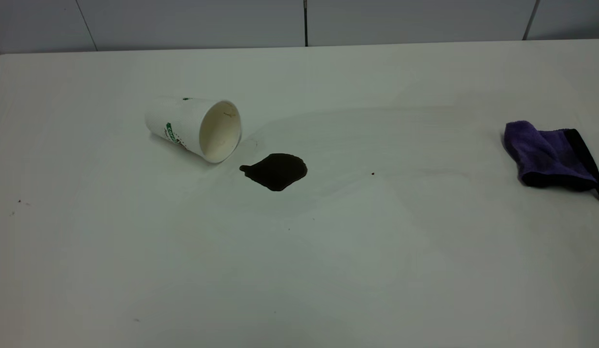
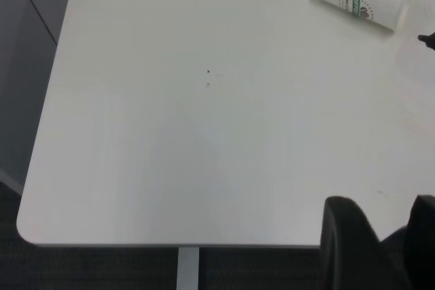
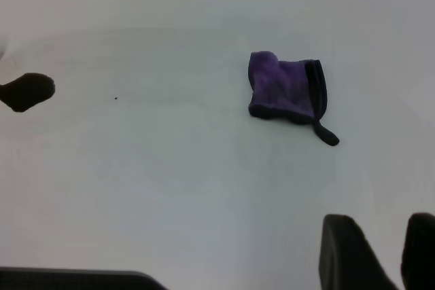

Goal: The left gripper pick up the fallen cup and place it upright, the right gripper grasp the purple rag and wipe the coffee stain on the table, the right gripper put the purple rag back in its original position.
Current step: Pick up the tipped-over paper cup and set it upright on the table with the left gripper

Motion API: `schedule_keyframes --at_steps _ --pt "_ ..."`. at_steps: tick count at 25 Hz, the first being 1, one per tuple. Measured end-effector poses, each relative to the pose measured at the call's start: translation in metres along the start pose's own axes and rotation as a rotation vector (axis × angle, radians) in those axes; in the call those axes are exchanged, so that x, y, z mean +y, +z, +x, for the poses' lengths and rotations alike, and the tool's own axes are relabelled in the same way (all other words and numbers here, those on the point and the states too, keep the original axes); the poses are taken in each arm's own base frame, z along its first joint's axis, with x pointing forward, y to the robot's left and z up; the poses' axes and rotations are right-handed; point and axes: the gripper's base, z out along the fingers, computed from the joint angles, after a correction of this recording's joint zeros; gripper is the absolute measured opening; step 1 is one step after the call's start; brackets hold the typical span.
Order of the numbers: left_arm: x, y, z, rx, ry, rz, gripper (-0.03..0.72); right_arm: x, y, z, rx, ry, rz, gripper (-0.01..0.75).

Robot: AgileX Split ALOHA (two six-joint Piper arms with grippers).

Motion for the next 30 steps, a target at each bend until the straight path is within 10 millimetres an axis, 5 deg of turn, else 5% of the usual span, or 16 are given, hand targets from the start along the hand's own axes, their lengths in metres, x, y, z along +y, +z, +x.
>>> schedule_keyframes --at_steps 19,24,30 --pt "0.002 0.001 -0.002 0.011 0.006 -0.009 0.240 0.000 0.000 0.000 0.000 0.000 0.000 0.239" --pt "0.003 0.012 -0.033 0.073 0.029 -0.012 0.271 0.000 0.000 0.000 0.000 0.000 0.000 0.239" --pt "0.000 0.052 -0.096 0.151 0.037 -0.027 0.482 0.000 0.000 0.000 0.000 0.000 0.000 0.239"
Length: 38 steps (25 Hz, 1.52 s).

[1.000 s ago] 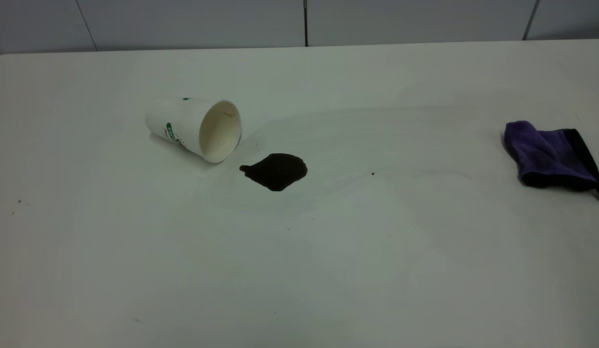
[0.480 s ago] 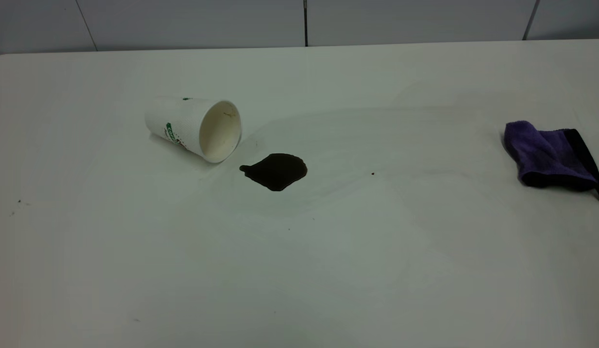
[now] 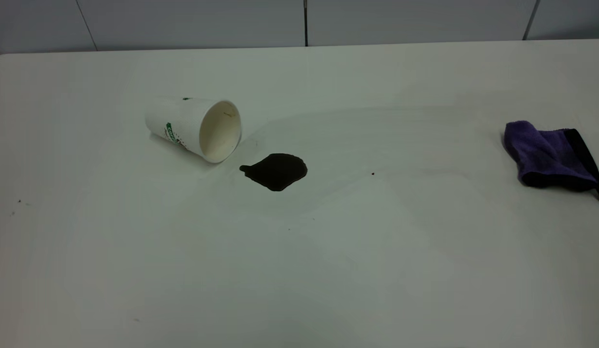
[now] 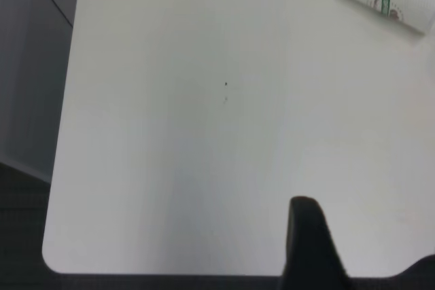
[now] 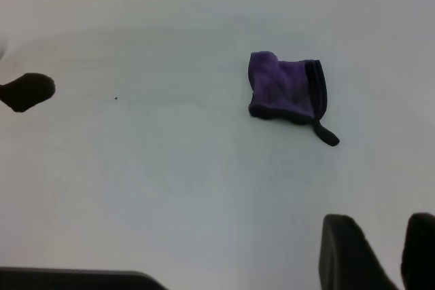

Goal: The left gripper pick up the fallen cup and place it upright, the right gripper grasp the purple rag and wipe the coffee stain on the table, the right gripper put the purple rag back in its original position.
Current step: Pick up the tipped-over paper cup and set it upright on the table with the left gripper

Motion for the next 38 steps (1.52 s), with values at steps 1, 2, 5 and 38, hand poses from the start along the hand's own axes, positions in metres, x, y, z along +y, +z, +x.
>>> schedule_keyframes --at_steps 1,2,5,38 --pt "-0.001 0.007 -0.014 0.017 -0.004 0.005 0.528 0.000 0.000 0.000 0.000 0.000 0.000 0.239" --pt "-0.003 0.015 -0.028 0.042 -0.001 0.009 0.571 0.000 0.000 0.000 0.000 0.000 0.000 0.239" --pt "-0.007 0.041 -0.070 0.116 0.027 0.011 0.656 0.000 0.000 0.000 0.000 0.000 0.000 0.239" --pt "-0.249 0.369 -0.092 0.424 0.844 -0.113 0.671 0.000 0.000 0.000 0.000 0.000 0.000 0.239"
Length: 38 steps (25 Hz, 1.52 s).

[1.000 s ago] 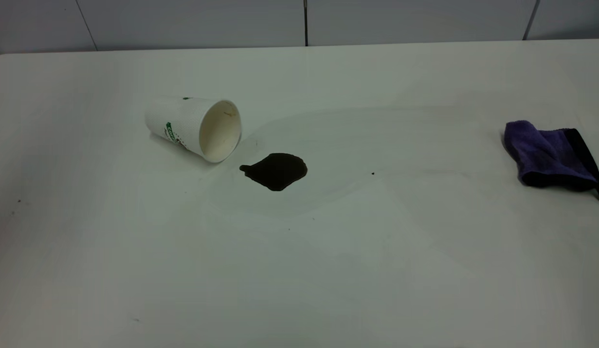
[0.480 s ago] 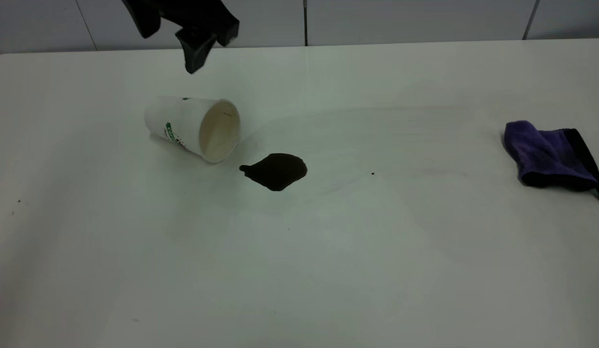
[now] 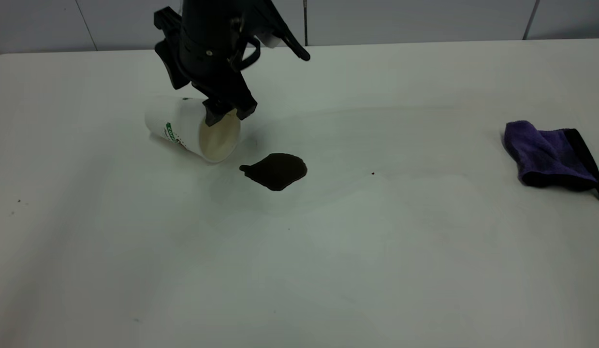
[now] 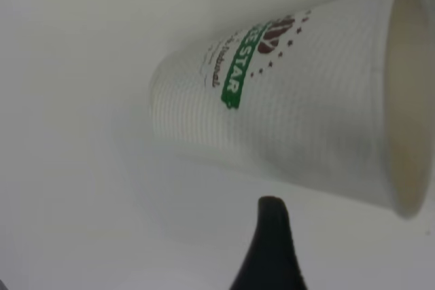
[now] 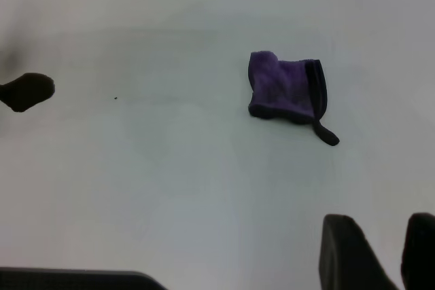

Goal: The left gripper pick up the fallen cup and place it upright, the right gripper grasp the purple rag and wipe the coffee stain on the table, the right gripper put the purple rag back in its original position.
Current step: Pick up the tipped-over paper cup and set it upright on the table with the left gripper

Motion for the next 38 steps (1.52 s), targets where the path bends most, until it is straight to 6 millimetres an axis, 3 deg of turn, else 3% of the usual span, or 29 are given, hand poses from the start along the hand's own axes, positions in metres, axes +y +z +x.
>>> schedule_keyframes --at_steps 8,12,14,18,20,23,26,29,31,34,38 --pt "-0.012 0.035 -0.006 -0.051 0.042 -0.104 0.648 0.000 0.000 0.000 0.000 0.000 0.000 0.239" --pt "-0.011 0.045 -0.007 -0.068 0.099 -0.204 0.567 0.000 0.000 0.000 0.000 0.000 0.000 0.239" --pt "-0.009 0.047 -0.008 -0.078 0.109 -0.239 0.473 0.000 0.000 0.000 0.000 0.000 0.000 0.239" --pt "-0.006 0.046 -0.009 -0.082 0.107 -0.269 0.178 0.000 0.000 0.000 0.000 0.000 0.000 0.239" --pt "-0.002 0.041 -0.009 -0.076 0.101 -0.288 0.072 0.000 0.000 0.000 0.000 0.000 0.000 0.239" --pt "0.012 0.017 -0.012 -0.094 0.055 -0.274 0.020 0.000 0.000 0.000 0.000 0.000 0.000 0.239" --pt "0.035 -0.022 -0.016 -0.118 -0.020 -0.199 0.010 0.000 0.000 0.000 0.000 0.000 0.000 0.239" --pt "0.074 -0.068 -0.016 -0.157 -0.107 -0.054 0.011 0.000 0.000 0.000 0.000 0.000 0.000 0.239" --pt "0.100 -0.084 -0.010 -0.172 -0.174 0.086 0.011 0.000 0.000 0.000 0.000 0.000 0.000 0.239" --pt "0.129 -0.083 -0.001 -0.190 -0.241 0.294 0.011 0.000 0.000 0.000 0.000 0.000 0.000 0.239" --pt "0.156 -0.059 0.015 -0.215 -0.331 0.490 0.011 0.000 0.000 0.000 0.000 0.000 0.000 0.239"
